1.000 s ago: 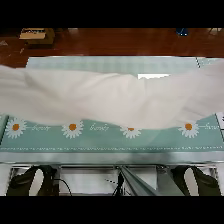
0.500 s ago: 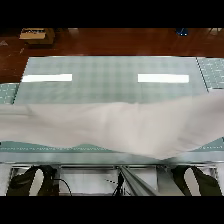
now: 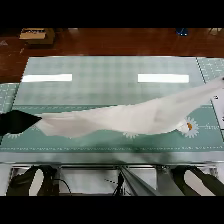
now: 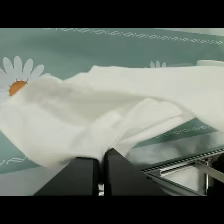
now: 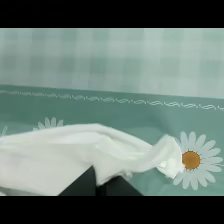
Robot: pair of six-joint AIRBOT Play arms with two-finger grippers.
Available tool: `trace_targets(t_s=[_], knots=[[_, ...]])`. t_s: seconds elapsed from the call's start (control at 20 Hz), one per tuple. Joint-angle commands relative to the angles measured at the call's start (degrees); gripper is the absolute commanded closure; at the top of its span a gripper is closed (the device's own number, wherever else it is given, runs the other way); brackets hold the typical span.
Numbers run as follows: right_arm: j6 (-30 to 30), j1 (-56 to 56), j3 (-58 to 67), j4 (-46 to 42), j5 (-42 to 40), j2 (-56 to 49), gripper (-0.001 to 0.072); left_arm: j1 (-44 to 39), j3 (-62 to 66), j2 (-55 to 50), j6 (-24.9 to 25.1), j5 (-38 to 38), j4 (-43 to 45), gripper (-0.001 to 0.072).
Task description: Fold the shirts.
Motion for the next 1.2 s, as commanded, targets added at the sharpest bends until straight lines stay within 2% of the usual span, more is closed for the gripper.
trace_targets(t_s=[0.0,0.2,0.35,0.5,0.7,0.85,1.05,1.15], knots=[[-0.3,9.1,-1.3,-6.8,-4.4,-10.7,0.0689,-0.1,-10.0,-3.6,2.6,9.8,-1.7,0.0679],[-0.2,13.9,-1.3,-7.0,-16.7,-20.8,0.0689,-1.5,-11.9,-12.5,3.9,19.3,-1.7,0.0679],[3.5,13.9,-1.3,-7.0,-26.8,-25.6,0.0689,-3.2,-11.9,-19.5,5.1,28.5,-1.7,0.0679],[5.6,13.9,-1.3,-8.4,-33.7,-29.3,0.0689,-5.9,-11.9,-27.3,5.1,34.2,-1.6,0.0679],[6.3,13.9,-1.3,-8.4,-35.6,-34.9,0.0689,-10.7,-11.9,-37.4,7.5,38.0,-1.7,0.0679],[6.3,13.9,-1.3,-8.4,-35.5,-39.0,0.0689,-12.6,-11.9,-43.3,7.5,38.4,-1.6,0.0679],[6.3,13.9,-1.3,-8.4,-35.5,-41.6,0.0689,-12.7,-11.9,-45.8,10.9,38.9,-1.6,0.0679],[6.2,13.9,-1.3,-8.4,-35.8,-41.7,0.0688,-12.7,-11.8,-45.7,11.0,39.1,-1.7,0.0679]])
